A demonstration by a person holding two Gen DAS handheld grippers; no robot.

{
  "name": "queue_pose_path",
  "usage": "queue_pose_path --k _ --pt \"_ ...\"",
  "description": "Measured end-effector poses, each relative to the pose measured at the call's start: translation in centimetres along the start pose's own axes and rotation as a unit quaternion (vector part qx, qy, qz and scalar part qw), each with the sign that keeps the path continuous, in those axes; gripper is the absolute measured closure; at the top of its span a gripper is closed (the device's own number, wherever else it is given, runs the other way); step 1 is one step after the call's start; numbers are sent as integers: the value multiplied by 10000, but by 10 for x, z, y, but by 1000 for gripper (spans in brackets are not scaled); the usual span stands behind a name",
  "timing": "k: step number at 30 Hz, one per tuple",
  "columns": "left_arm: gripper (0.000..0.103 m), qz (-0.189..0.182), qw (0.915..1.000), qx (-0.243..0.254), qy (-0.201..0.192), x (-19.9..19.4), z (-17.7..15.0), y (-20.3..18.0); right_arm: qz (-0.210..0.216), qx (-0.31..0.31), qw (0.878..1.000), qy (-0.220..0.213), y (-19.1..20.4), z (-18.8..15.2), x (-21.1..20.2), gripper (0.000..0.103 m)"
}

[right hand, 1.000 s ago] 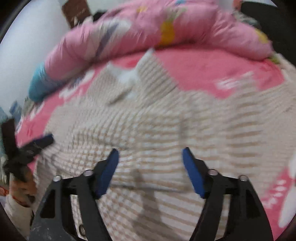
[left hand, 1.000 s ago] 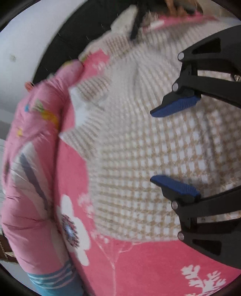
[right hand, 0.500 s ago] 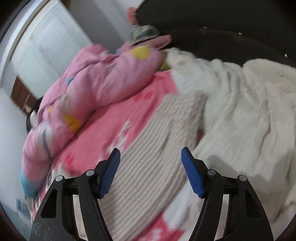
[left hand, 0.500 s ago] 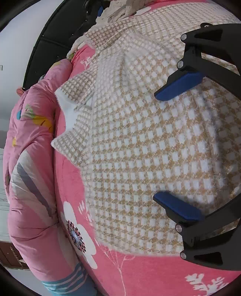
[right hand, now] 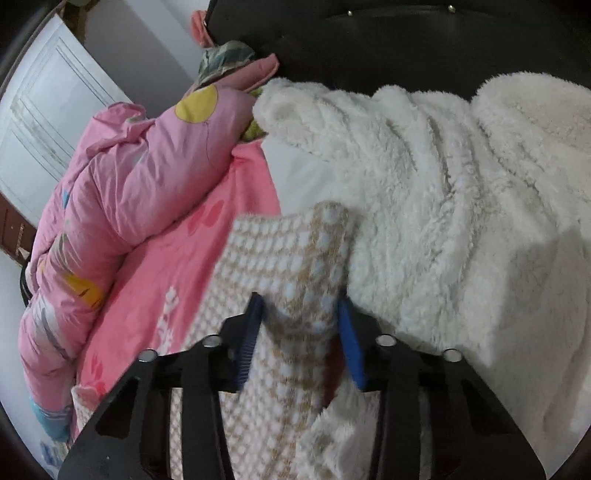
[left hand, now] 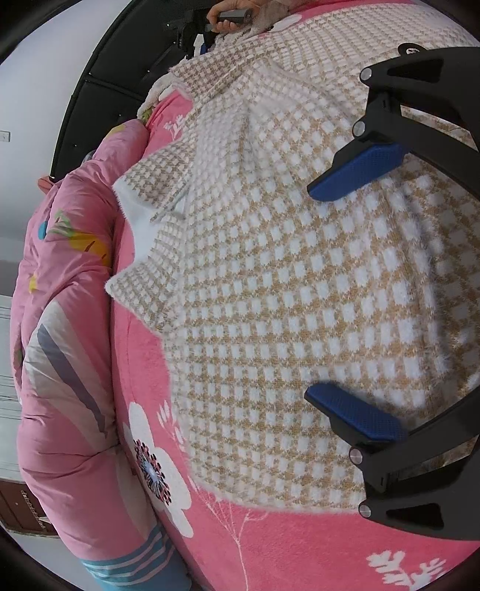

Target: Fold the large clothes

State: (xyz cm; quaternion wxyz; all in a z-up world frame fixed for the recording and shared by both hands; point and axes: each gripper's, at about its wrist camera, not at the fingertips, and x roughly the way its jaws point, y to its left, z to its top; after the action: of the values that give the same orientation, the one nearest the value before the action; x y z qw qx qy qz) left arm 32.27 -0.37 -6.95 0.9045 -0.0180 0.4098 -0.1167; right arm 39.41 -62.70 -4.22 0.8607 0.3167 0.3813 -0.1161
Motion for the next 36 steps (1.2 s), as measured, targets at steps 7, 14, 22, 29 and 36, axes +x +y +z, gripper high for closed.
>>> queue_pose_path --k 7,14,22,29,36 --pt "5 16 10000 16 -27 0 -1 -1 551 -263 9956 -705 10 -5 -77 83" --pt "5 59 10000 52 -22 1 -1 -2 951 -1028 9762 -1656 57 -20 -219 83" --pt "5 -34 9999 -109 130 -4 8 2 1151 -1364 9706 -1615 132 -47 -263 84" --pt "5 -352 9976 -542 -235 -73 1 29 1769 -2569 9364 -1611 267 -118 -299 84" --pt "5 -563 9943 -710 -561 -135 -40 63 2601 -4520 8497 -784 408 -292 -263 79"
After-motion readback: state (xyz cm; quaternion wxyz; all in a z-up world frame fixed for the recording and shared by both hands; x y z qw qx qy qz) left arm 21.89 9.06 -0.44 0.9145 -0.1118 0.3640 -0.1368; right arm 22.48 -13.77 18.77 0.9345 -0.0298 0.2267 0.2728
